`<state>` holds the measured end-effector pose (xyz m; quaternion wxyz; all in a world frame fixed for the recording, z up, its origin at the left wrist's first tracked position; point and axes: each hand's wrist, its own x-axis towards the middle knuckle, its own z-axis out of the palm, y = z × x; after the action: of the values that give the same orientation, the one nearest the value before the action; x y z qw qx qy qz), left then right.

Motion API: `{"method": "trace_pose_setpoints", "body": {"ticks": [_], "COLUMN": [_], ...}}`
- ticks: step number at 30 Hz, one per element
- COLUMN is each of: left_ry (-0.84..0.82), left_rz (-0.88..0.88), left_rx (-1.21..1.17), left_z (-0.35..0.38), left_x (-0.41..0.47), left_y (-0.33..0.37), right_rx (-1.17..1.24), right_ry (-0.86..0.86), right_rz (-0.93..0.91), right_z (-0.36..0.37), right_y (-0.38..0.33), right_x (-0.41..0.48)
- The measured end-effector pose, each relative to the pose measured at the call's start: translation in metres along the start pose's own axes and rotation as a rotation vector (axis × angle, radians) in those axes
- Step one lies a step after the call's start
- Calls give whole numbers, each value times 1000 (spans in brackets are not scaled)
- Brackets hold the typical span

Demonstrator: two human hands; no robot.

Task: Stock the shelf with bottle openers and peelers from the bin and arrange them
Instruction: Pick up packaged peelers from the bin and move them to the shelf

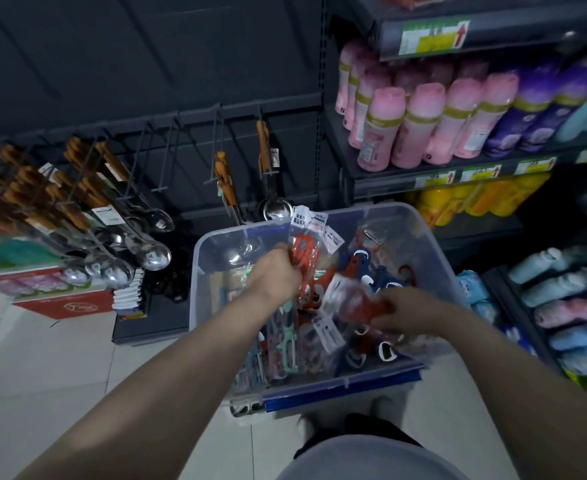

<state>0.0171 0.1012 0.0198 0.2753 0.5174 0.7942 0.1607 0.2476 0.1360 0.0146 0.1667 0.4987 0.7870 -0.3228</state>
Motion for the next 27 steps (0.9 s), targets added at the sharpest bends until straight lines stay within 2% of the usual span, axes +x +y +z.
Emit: {"method": "trace_pose_setpoints", "body": {"ticks": [3, 6, 10, 16, 22, 27], "left_ry": [7, 7, -32, -124, -341, -533], "left_rz": [34, 112, 297, 493, 753, 905], "left_rx": [-94, -161, -204, -153, -200, -242], "left_z": [-2, -1, 14, 78, 183, 265], "left_x": [0, -3, -18, -69, -212, -345], "left_y": [21, 51, 110, 226, 357, 439], "right_rx": [461, 626, 672, 659, 722, 726], "right_ry": [342, 657, 827, 1087, 1319, 1474], "right_rz": [32, 86, 198, 483, 821, 1037], "right_z": [-21, -26, -24, -20, 37, 99], "right_y": [3, 10, 43, 120, 227, 283], "right_x": [-10, -29, -72, -189, -375, -515]}}
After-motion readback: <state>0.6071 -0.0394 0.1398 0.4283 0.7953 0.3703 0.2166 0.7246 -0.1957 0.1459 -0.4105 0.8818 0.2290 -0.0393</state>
